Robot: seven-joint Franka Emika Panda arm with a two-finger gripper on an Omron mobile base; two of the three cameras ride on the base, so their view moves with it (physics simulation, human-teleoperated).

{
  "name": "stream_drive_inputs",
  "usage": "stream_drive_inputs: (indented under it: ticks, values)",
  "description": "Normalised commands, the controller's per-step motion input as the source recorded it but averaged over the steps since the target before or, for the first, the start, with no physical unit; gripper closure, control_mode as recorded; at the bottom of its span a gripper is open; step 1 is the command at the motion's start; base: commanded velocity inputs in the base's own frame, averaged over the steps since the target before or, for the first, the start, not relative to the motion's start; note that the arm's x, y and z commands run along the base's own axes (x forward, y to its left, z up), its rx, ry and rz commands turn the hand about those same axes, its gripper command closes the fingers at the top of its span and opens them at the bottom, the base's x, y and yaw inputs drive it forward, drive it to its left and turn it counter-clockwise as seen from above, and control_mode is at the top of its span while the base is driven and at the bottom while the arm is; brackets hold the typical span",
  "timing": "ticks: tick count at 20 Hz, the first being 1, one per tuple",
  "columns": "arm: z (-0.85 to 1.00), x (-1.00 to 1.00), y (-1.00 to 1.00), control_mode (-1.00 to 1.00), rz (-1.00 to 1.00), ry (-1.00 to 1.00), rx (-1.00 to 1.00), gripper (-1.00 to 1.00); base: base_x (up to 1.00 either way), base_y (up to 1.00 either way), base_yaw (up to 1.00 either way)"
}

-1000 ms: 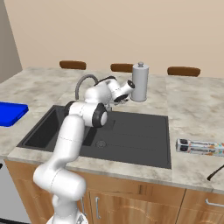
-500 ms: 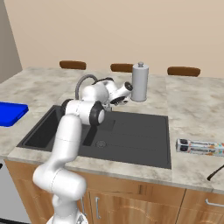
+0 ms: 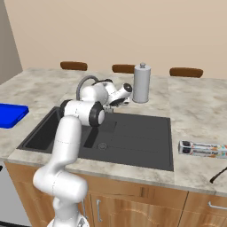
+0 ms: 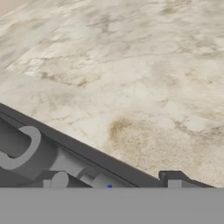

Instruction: Pick up all produce items and place them in the sink. Turn on the sink faucet to wash them. Then turn the sink off and put them in the tray.

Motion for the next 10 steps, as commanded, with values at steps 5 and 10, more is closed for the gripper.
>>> stream_drive_inputs:
  ticks: [5, 10]
  values:
    - [-0.12, 0.00, 0.00, -1.00, 0.00, 0.00, -0.01, 1.00, 0.00, 0.00, 0.00]
    - [-0.16, 0.00, 0.00, -1.00, 0.00, -0.02, 0.00, 1.00, 0.00, 0.00, 0.00]
